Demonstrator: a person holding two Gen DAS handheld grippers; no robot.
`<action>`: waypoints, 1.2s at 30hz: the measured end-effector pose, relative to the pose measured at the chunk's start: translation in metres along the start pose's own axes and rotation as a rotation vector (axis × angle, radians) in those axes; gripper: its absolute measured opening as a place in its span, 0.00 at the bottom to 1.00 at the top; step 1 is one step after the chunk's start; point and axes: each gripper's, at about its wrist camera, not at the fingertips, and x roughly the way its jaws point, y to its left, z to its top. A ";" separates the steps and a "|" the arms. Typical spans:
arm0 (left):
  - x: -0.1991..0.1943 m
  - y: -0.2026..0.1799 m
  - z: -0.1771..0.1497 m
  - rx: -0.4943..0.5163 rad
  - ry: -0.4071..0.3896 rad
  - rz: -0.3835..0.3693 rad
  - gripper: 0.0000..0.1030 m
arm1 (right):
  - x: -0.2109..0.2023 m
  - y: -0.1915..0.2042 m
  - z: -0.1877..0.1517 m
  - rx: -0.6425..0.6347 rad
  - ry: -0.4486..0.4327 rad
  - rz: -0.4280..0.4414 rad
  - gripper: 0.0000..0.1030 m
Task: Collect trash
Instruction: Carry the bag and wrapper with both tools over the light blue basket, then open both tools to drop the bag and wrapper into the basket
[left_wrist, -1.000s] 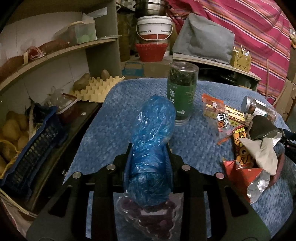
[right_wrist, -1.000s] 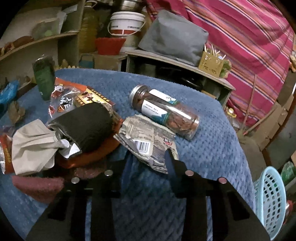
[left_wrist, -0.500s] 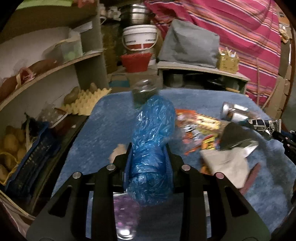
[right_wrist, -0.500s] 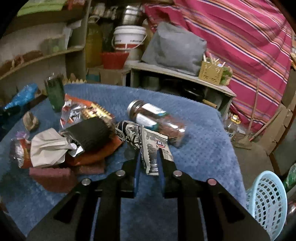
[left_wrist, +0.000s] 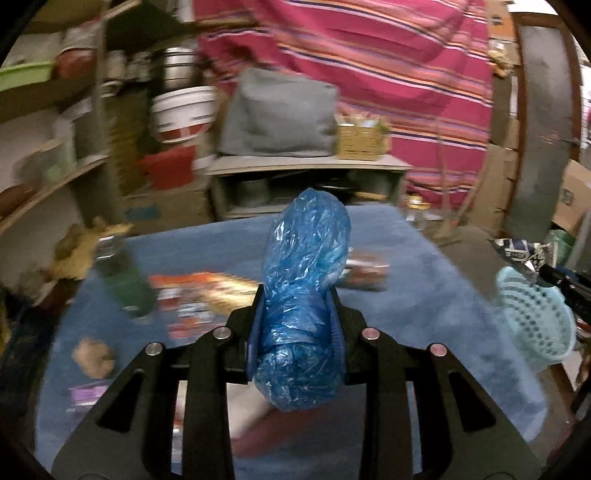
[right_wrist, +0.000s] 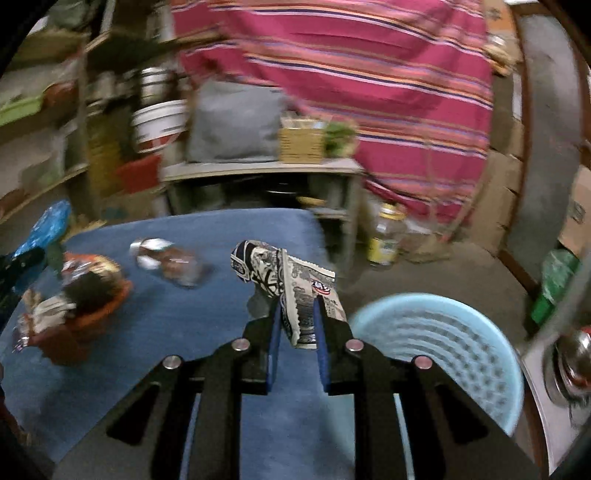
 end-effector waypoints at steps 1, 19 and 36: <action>0.004 -0.014 0.001 0.004 0.001 -0.021 0.29 | 0.000 -0.015 -0.002 0.015 0.002 -0.017 0.17; 0.073 -0.278 -0.028 0.190 0.110 -0.302 0.29 | 0.006 -0.170 -0.043 0.212 0.055 -0.145 0.17; 0.096 -0.323 -0.028 0.209 0.172 -0.215 0.76 | 0.020 -0.196 -0.060 0.279 0.105 -0.099 0.17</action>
